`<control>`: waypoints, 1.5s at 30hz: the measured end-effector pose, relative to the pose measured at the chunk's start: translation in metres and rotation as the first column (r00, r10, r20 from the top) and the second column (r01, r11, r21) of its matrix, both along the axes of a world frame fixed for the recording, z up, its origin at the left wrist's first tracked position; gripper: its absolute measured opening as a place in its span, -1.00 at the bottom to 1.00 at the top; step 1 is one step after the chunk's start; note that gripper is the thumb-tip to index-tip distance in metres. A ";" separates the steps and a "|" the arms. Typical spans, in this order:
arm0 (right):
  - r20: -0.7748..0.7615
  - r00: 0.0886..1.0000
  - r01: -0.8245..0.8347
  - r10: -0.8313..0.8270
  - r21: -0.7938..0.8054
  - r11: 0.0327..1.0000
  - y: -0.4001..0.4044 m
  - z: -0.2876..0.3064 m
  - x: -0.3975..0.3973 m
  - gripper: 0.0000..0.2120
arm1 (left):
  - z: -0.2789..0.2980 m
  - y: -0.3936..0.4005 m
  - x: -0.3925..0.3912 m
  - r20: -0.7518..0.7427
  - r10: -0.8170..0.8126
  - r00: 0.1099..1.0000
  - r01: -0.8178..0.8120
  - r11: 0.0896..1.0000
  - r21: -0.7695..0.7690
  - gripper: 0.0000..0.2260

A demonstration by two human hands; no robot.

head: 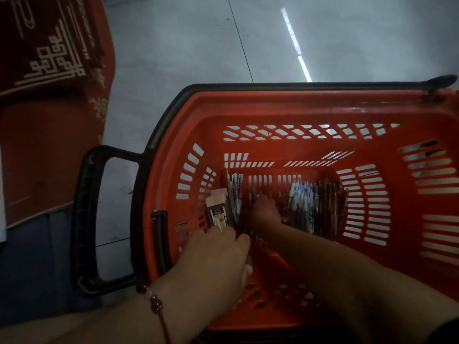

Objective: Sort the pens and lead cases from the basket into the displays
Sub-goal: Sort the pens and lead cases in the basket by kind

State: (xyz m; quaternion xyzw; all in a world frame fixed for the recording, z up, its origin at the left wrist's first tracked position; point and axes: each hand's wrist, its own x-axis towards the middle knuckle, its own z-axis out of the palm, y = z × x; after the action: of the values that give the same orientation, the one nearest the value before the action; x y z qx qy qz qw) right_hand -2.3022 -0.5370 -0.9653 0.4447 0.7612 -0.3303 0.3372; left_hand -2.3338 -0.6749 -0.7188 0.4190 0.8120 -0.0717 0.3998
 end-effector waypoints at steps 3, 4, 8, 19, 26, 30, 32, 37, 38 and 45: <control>0.017 0.993 -0.120 0.120 -0.009 0.993 0.001 0.001 -0.002 -0.92 | -0.001 -0.001 0.000 0.008 -0.006 1.000 0.006 1.000 0.003 -0.58; 0.014 0.988 -0.151 0.151 0.004 0.988 0.002 0.001 -0.002 -0.94 | -0.002 -0.002 0.000 0.012 -0.007 1.000 0.007 1.000 0.003 -0.58; 0.002 0.997 -0.071 0.073 -0.167 0.983 0.014 0.023 -0.013 -0.86 | -0.002 0.001 -0.006 0.007 0.015 1.000 -0.015 1.000 0.021 -0.59; -0.022 0.909 0.120 -0.416 -0.942 0.312 0.054 0.256 0.024 -0.75 | 0.027 0.027 -0.033 0.680 0.579 0.449 -0.809 0.586 0.036 -0.56; 0.147 0.734 0.188 -0.663 -0.982 -0.009 0.020 0.315 0.072 -0.84 | 0.084 0.049 -0.010 0.899 0.371 0.233 -0.831 0.556 -0.014 -0.79; 0.055 0.623 0.243 -0.780 -0.962 0.126 0.010 0.332 0.087 -0.85 | 0.094 0.049 0.005 0.858 0.382 0.343 -0.821 0.565 0.077 -0.70; 0.017 0.640 0.215 -0.768 -0.964 0.158 0.008 0.337 0.096 -0.83 | 0.097 0.049 0.009 0.837 0.409 0.362 -0.852 0.509 0.120 -0.66; -0.069 0.714 0.172 -0.697 -0.947 0.270 0.011 0.347 0.112 -0.78 | 0.099 0.048 0.001 0.866 0.414 0.280 -0.926 0.353 0.131 -0.63; -0.102 0.731 0.156 -0.674 -0.938 0.311 0.012 0.348 0.114 -0.76 | 0.098 0.048 0.001 0.867 0.420 0.268 -0.936 0.325 0.132 -0.63; -0.018 0.644 0.352 -0.765 -0.880 0.318 0.019 0.330 0.113 -0.73 | 0.105 0.051 -0.014 0.895 0.395 0.208 -0.963 -0.078 0.258 -0.89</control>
State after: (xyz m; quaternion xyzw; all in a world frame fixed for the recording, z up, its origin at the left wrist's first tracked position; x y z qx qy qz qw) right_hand -2.1894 -0.5182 -0.6349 0.3902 0.3578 -0.8290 0.1803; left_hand -2.3483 -0.6237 -0.6138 0.0182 0.6450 0.6922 0.3234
